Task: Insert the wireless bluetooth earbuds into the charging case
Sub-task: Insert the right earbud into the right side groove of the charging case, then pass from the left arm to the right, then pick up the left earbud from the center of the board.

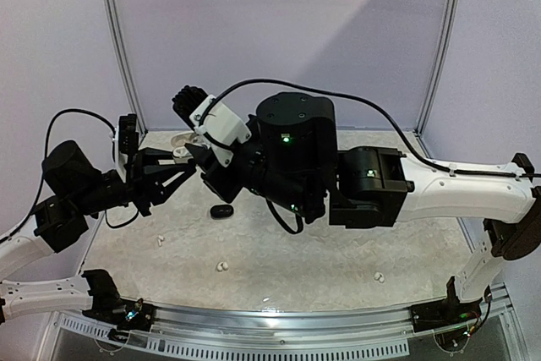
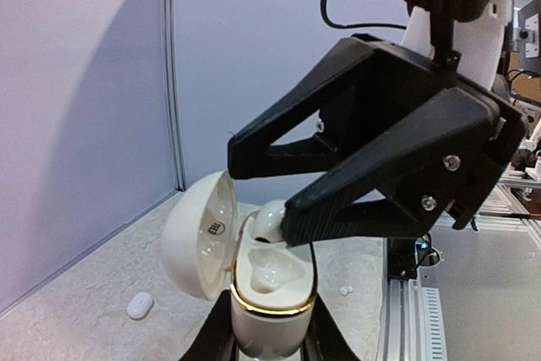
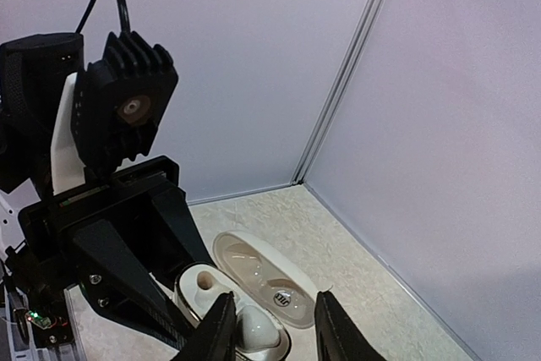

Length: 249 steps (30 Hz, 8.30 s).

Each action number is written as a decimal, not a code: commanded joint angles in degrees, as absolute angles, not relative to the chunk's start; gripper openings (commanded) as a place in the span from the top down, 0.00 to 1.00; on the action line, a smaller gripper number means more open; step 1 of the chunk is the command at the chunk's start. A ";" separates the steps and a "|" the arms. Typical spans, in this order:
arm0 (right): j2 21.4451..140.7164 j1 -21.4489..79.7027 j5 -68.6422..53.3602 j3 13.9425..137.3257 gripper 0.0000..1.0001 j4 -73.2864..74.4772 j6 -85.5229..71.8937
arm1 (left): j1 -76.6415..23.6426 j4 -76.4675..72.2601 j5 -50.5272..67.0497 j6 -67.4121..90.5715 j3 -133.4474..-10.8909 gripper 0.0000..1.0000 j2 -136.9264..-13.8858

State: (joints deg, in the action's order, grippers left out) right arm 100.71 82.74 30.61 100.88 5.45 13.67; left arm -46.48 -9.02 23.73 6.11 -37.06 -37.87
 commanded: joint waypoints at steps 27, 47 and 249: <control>95.42 74.16 25.70 103.93 0.23 21.91 -15.47 | -35.93 -3.86 15.64 22.28 -38.13 1.00 -36.67; 143.25 72.69 11.49 133.53 0.14 18.99 -19.47 | -16.44 8.11 11.01 19.62 -39.13 1.00 -28.80; 74.33 69.71 8.53 61.97 1.00 -13.46 -22.57 | -15.78 44.35 -3.56 22.16 -48.38 0.43 -92.48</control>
